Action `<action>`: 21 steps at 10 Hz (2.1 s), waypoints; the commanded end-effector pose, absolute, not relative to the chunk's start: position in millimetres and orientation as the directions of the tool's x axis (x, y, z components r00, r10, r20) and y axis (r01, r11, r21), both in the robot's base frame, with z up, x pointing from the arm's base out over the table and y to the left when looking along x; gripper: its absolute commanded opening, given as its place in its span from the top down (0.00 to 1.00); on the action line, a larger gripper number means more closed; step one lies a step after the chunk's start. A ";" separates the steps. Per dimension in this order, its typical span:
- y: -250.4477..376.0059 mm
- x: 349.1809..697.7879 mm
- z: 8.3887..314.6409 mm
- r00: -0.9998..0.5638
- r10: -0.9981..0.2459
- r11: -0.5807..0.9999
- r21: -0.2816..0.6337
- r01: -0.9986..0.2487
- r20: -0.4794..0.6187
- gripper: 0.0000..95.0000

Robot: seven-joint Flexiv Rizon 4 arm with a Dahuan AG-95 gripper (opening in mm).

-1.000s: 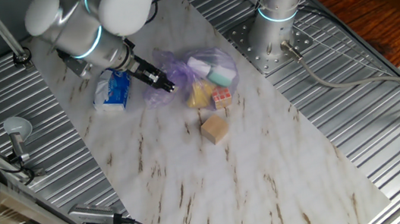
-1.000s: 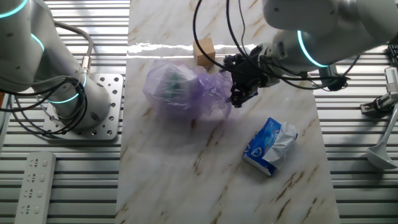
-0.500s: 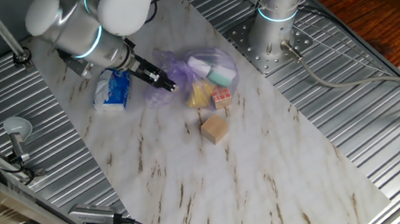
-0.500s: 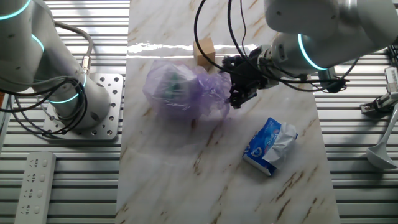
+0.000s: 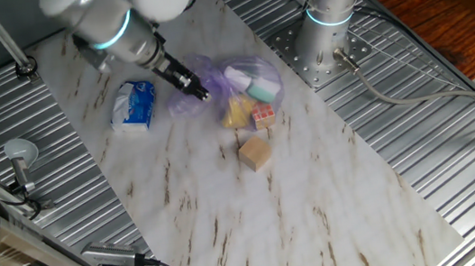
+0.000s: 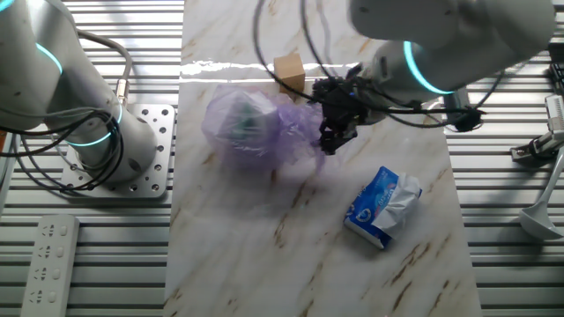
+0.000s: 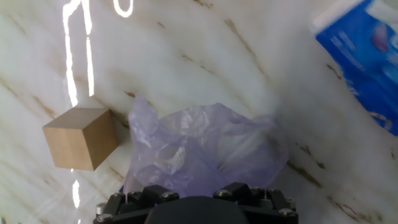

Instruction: Pick up a bag of things

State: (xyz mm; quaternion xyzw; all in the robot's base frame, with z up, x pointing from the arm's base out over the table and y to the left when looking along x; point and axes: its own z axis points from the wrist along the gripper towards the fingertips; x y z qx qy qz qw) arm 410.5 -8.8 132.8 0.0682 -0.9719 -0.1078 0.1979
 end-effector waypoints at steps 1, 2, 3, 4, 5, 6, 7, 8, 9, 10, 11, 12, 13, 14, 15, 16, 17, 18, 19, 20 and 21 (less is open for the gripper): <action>-10.2 412.5 133.5 -0.905 -0.188 0.964 0.246 -0.097 0.380 0.20; -9.9 412.8 133.4 -0.907 -0.186 0.966 0.240 -0.099 0.377 0.20; -9.9 412.8 133.4 -0.910 -0.187 0.967 0.233 -0.104 0.370 0.20; -9.9 412.8 133.4 -0.909 -0.194 0.965 0.237 -0.110 0.368 0.20; -9.9 412.8 133.4 -0.908 -0.199 0.963 0.245 -0.112 0.368 0.20; -9.9 412.8 133.4 -0.907 -0.200 0.961 0.253 -0.109 0.371 0.20; -9.9 412.8 133.4 -0.910 -0.193 0.963 0.249 -0.104 0.368 0.20; -9.9 412.8 133.4 -0.911 -0.192 0.963 0.248 -0.103 0.364 0.20; -9.9 412.8 133.4 -0.910 -0.194 0.963 0.248 -0.106 0.367 0.20; -9.9 412.8 133.4 -0.909 -0.197 0.962 0.250 -0.107 0.366 0.20; -9.9 412.8 133.4 -0.910 -0.199 0.959 0.262 -0.105 0.365 0.20; -9.9 412.8 133.4 -0.910 -0.201 0.958 0.265 -0.106 0.363 0.00; -9.9 412.8 133.4 -0.910 -0.204 0.958 0.267 -0.109 0.362 0.00; -9.9 412.8 133.4 -0.910 -0.204 0.958 0.266 -0.109 0.361 0.00; -9.9 412.8 133.4 -0.912 -0.197 0.959 0.262 -0.104 0.360 0.00; -6.6 407.1 131.9 -0.913 -0.191 0.961 0.257 -0.099 0.361 0.00; -1.4 396.6 126.9 -0.913 -0.188 0.962 0.256 -0.097 0.361 0.00; 1.7 388.2 122.4 -0.913 -0.189 0.962 0.257 -0.098 0.361 0.00; 5.6 376.9 117.4 -0.914 -0.188 0.962 0.255 -0.098 0.360 0.00; 8.1 368.1 114.0 -0.915 -0.189 0.962 0.255 -0.099 0.357 0.00; 9.4 362.2 111.1 -0.918 -0.190 0.962 0.251 -0.105 0.348 0.00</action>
